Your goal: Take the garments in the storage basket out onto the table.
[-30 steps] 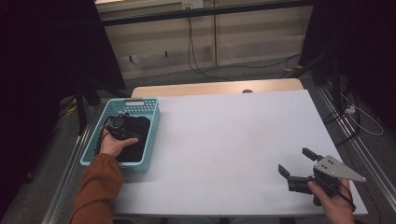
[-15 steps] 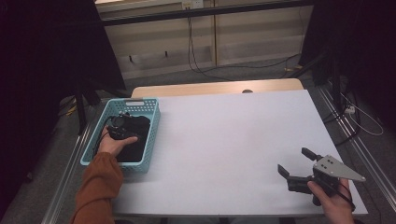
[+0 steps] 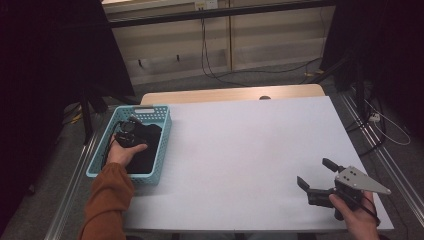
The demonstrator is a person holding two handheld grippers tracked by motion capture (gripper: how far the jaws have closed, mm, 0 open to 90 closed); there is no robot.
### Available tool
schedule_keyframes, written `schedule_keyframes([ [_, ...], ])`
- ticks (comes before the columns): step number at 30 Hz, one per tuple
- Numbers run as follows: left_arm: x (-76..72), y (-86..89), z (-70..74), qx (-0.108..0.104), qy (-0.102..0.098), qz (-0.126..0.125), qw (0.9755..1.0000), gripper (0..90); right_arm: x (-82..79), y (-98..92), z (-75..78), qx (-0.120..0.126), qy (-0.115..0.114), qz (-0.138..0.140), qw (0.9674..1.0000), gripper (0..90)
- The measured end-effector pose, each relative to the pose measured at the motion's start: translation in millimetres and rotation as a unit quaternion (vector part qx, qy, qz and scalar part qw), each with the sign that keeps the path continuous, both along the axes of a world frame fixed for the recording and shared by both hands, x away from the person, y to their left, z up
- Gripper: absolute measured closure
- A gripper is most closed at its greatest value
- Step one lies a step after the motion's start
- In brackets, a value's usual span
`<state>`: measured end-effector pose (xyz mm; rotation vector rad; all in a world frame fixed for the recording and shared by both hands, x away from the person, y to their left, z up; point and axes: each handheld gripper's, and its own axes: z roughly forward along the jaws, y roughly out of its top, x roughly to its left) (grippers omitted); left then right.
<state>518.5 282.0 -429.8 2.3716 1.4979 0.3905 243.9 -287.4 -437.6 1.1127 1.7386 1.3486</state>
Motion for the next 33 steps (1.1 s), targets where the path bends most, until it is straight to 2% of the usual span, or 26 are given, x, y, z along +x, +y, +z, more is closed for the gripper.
schedule_keyframes([
  [3,-2.4,-2.3,0.9,0.0,-0.002,0.0,1.0,30.1,0.6,-0.5,-0.4,0.0,0.001,-0.001,1.0,1.0],
  [4,-2.5,-2.2,1.9,0.005,-0.002,-0.007,1.0,32.0,0.7,-1.0,-0.6,0.0,0.0,-0.001,1.0,1.0],
  [6,-2.9,-2.4,2.5,0.003,0.0,-0.005,1.0,36.7,0.4,-1.5,-0.5,0.002,0.002,-0.003,1.0,1.0],
  [8,-3.4,-2.1,3.0,0.006,-0.007,-0.001,1.0,43.0,0.1,-1.6,-0.4,0.003,0.001,-0.003,1.0,1.0],
  [14,-4.8,-3.8,5.1,0.025,-0.017,0.005,0.9995,54.8,0.6,-0.5,-0.3,0.002,0.0,0.0,1.0,0.9],
  [16,-4.2,-2.6,6.1,0.02,-0.015,0.01,0.9996,56.5,1.1,-0.1,-0.1,0.002,0.0,-0.001,1.0,0.9],
  [18,-4.3,-0.3,6.5,0.004,-0.02,0.021,0.9996,57.4,1.9,0.3,-0.2,0.002,0.002,-0.001,1.0,0.9],
  [26,-4.5,6.4,12.7,-0.02,-0.032,0.025,0.999,58.8,3.6,0.0,-0.6,0.003,0.003,-0.001,1.0,0.8],
  [31,-8.5,7.1,20.0,-0.041,-0.061,0.028,0.9969,59.0,3.5,0.8,-0.5,0.001,0.001,0.002,1.0,0.9],
  [33,-11.1,6.7,24.2,-0.042,-0.085,0.026,0.9951,59.1,3.1,0.5,-0.3,0.001,0.001,0.001,1.0,0.8],
])
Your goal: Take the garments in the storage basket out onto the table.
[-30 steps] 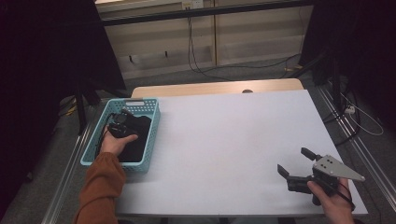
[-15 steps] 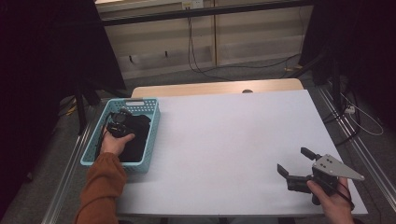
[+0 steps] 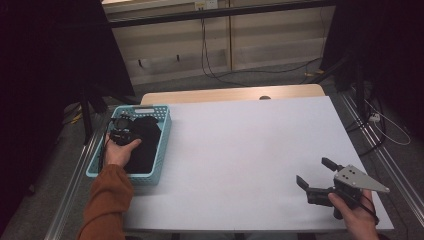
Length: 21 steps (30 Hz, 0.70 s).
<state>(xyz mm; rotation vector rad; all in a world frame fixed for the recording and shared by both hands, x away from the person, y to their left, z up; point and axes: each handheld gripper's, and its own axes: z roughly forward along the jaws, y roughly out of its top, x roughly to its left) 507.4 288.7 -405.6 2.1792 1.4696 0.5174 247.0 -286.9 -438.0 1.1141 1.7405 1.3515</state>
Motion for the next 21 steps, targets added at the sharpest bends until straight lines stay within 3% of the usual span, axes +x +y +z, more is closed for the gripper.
schedule_keyframes([
  [5,-3.8,-1.6,7.1,-0.003,-0.025,-0.003,0.9997,59.2,-0.3,0.2,-0.1,0.0,0.001,0.0,1.0,0.8],
  [11,-6.0,0.1,12.2,-0.012,-0.036,-0.005,0.9993,59.1,-0.7,-1.4,-0.5,0.005,0.003,-0.004,1.0,0.8],
  [15,-8.9,2.4,16.5,-0.024,-0.059,0.0,0.998,59.1,-1.2,-1.8,-0.5,0.007,0.003,-0.004,1.0,0.7],
  [17,-9.7,2.8,19.0,-0.039,-0.063,0.0,0.9973,59.2,-1.0,-1.6,-0.6,0.007,0.004,-0.005,1.0,0.7],
  [21,-13.0,1.9,22.8,-0.045,-0.07,-0.014,0.9965,59.1,-1.2,-1.3,-0.3,0.006,0.003,-0.005,1.0,0.6],
])
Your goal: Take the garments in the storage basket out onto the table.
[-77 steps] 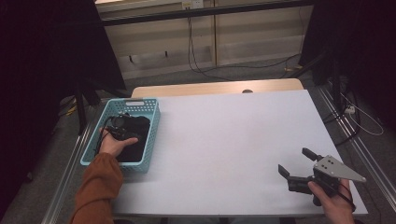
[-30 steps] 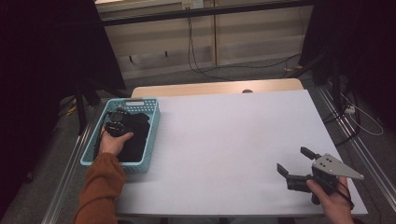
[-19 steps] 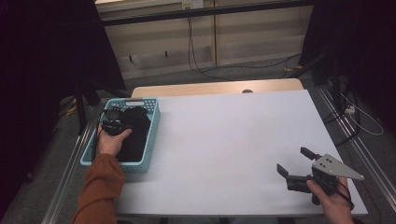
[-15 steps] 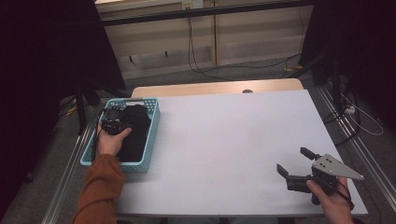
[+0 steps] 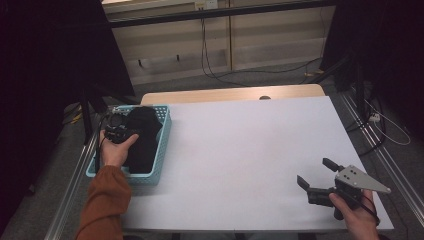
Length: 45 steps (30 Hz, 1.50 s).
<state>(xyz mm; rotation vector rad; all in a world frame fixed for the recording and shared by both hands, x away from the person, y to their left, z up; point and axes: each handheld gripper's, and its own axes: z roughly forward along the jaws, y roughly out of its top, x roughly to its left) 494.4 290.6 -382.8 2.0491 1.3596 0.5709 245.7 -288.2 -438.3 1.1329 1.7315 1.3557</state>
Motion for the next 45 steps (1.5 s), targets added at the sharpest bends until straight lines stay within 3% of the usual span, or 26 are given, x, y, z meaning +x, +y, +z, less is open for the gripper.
schedule_keyframes([
  [9,-10.2,2.1,10.4,-0.008,-0.03,-0.004,0.9995,59.1,1.0,-0.4,-0.5,0.001,0.002,-0.002,1.0,0.6],
  [23,-24.2,12.6,24.6,-0.06,-0.075,0.012,0.9953,59.1,-1.3,-1.9,-0.3,0.001,0.001,-0.004,1.0,0.6],
  [31,-40.0,15.1,32.1,-0.086,-0.129,0.023,0.9877,59.1,0.0,-0.1,-0.2,-0.001,-0.001,-0.002,1.0,0.7],
  [45,-59.0,29.9,45.5,-0.132,-0.189,0.033,0.9727,59.1,0.8,2.7,0.8,-0.004,-0.004,0.005,1.0,0.7],
])
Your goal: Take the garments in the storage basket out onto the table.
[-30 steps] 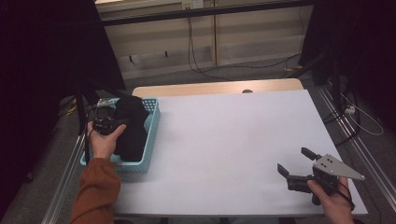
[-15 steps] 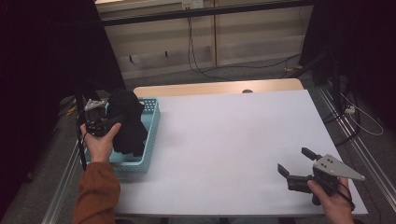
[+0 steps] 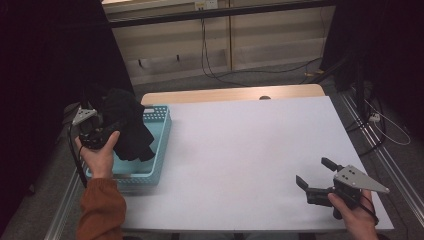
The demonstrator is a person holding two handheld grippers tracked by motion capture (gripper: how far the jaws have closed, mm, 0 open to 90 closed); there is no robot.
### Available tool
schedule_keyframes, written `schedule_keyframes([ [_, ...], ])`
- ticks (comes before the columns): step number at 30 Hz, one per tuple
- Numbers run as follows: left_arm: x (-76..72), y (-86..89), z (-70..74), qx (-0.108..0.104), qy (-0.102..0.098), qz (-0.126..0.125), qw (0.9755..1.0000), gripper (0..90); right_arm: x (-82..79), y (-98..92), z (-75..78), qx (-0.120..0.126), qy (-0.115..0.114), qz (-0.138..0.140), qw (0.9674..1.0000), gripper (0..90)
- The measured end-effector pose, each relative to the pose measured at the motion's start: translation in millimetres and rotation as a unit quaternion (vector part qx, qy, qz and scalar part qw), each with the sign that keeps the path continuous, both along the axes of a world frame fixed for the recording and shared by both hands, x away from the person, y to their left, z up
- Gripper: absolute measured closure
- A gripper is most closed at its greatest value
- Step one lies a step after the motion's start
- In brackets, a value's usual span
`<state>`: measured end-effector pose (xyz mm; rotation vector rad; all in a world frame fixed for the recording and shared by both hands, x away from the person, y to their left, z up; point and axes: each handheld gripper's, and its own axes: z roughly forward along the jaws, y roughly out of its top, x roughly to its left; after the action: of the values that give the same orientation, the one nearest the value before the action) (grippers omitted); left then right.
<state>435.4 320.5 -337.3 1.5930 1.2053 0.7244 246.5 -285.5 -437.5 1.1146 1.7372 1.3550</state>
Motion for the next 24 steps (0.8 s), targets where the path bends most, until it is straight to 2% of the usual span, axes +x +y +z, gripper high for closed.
schedule_keyframes([
  [5,-5.8,1.6,5.4,-0.013,-0.024,0.002,0.9996,59.0,-0.8,0.6,0.3,-0.001,-0.002,0.003,1.0,0.6],
  [11,-10.4,-0.6,11.2,-0.011,-0.04,0.009,0.9991,58.8,-1.8,0.4,0.5,-0.001,-0.003,0.003,1.0,0.7],
  [20,-23.7,0.0,23.4,-0.023,-0.085,0.01,0.996,58.7,-1.2,0.7,0.9,-0.001,-0.005,0.006,1.0,0.7],
  [24,-27.1,3.2,27.0,-0.029,-0.093,0.019,0.995,58.6,-1.7,0.8,0.8,-0.001,-0.005,0.006,1.0,0.7],
])
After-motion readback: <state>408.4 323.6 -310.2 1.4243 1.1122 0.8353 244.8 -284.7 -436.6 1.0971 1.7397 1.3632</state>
